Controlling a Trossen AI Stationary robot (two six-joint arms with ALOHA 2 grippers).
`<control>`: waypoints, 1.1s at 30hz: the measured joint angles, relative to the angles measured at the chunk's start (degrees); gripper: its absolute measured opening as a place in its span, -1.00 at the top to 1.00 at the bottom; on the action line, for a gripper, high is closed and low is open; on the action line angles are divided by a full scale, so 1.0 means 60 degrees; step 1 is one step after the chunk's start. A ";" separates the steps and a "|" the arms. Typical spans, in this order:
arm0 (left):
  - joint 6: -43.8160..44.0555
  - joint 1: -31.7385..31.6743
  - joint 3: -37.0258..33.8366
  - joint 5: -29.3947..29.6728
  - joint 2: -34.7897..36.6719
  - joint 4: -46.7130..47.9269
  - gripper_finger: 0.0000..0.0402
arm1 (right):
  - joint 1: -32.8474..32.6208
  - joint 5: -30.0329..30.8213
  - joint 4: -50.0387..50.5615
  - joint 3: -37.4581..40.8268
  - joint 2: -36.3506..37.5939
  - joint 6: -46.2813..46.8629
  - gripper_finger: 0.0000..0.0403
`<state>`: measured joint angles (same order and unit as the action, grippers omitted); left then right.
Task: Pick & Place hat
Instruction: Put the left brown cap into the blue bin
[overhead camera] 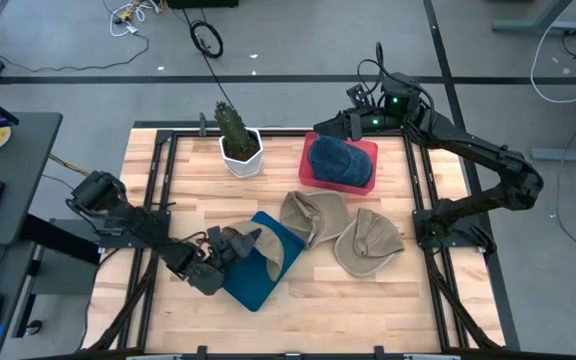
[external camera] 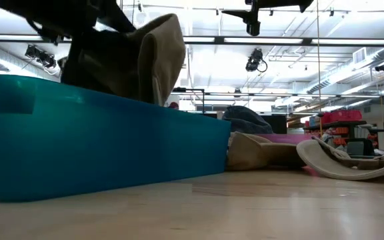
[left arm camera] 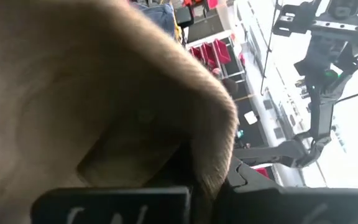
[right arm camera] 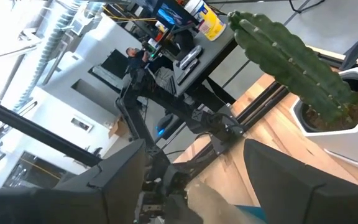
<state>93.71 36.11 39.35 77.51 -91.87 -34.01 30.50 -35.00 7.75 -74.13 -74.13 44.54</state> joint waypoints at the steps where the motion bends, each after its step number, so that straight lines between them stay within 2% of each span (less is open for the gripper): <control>1: 0.0022 0.0001 0.0001 0.0100 -0.0153 -0.0135 0.92 | 0.0000 -0.0023 -0.0002 0.0000 0.0000 -0.0001 -0.36; 6: -0.0642 0.0090 -0.0002 0.0450 -0.0604 -0.1599 0.92 | 0.0000 -0.0066 0.0000 0.0000 0.0000 -0.0107 -0.36; 10: -0.2574 0.0395 0.0001 0.0303 -0.0609 -0.2942 0.92 | 0.0000 -0.0091 0.0000 0.0000 0.0000 -0.0146 -0.36; 13: -0.3451 0.0638 0.0001 0.0322 -0.0595 -0.3270 0.92 | 0.0000 -0.0108 0.0000 0.0000 0.0000 -0.0247 -0.36; 18: -0.3421 0.0880 0.0001 0.0328 -0.0595 -0.3091 0.92 | 0.0000 -0.0173 0.0002 0.0000 0.0000 -0.0252 -0.36; 24: -0.2655 0.0884 0.0001 0.0339 -0.0634 -0.2937 0.92 | 0.0000 -0.0171 0.0007 0.0000 0.0000 -0.0252 -0.36; 33: -0.1665 0.0937 0.0005 0.0212 -0.0638 -0.1385 0.92 | 0.0000 -0.0140 0.0018 0.0000 0.0000 -0.0252 -0.36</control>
<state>83.72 41.73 39.38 78.78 -95.70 -42.32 30.50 -35.84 7.86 -74.13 -74.13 43.03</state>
